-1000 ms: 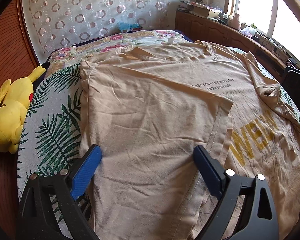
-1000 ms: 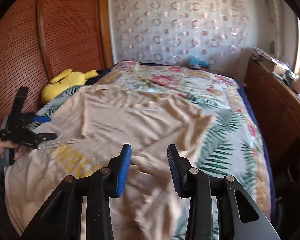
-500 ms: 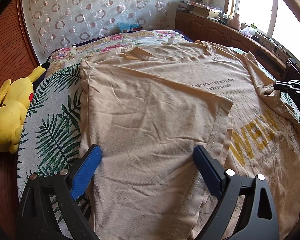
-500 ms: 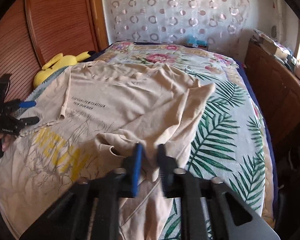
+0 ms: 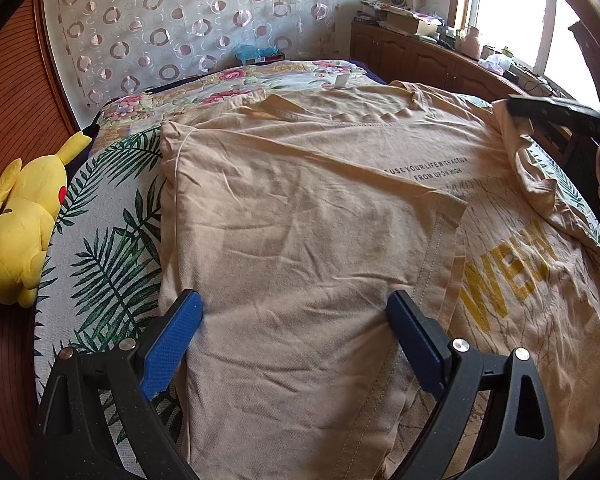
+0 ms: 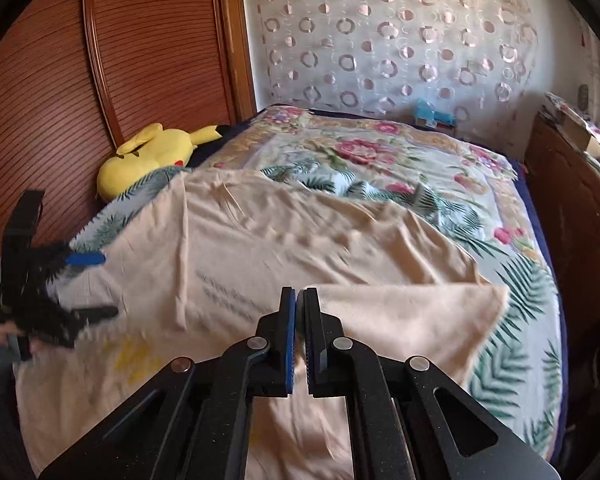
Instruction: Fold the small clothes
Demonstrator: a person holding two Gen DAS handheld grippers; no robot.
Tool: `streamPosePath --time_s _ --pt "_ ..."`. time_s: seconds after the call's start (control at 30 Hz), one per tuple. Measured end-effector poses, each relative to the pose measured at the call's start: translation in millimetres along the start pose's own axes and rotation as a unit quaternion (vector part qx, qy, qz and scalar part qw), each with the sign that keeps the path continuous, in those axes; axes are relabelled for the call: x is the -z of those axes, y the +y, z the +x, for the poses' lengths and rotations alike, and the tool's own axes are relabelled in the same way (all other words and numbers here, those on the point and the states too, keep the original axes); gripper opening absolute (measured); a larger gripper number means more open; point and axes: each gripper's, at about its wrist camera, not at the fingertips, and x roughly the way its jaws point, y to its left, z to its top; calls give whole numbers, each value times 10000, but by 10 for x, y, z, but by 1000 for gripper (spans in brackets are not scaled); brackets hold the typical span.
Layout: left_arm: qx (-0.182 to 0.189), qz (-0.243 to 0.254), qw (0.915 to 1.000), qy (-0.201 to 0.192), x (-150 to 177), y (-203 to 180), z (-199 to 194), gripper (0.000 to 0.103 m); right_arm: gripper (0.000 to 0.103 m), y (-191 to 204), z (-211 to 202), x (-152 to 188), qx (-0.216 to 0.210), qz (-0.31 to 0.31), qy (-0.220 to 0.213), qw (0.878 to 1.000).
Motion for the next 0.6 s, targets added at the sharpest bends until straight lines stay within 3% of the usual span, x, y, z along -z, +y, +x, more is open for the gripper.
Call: streamPosePath --time_s 0.03,0.13,0.2,0.3,0.6 --pt "0 0 10000 0 0 1 -1 94 9 12 38 -14 18 2 -2 10000" --pt "0 0 10000 -1 1 -4 2 94 39 28 76 -4 94 -37 -35 9999" --pt "0 0 10000 0 1 -3 3 94 39 -18 -9 63 69 -5 -83 9999" --pt "0 0 10000 0 3 -2 1 94 39 -61 -125 216 361 -83 -8 9993" --pt "1 1 10000 -1 3 -6 6 94 39 -123 -118 807 584 50 616 9964"
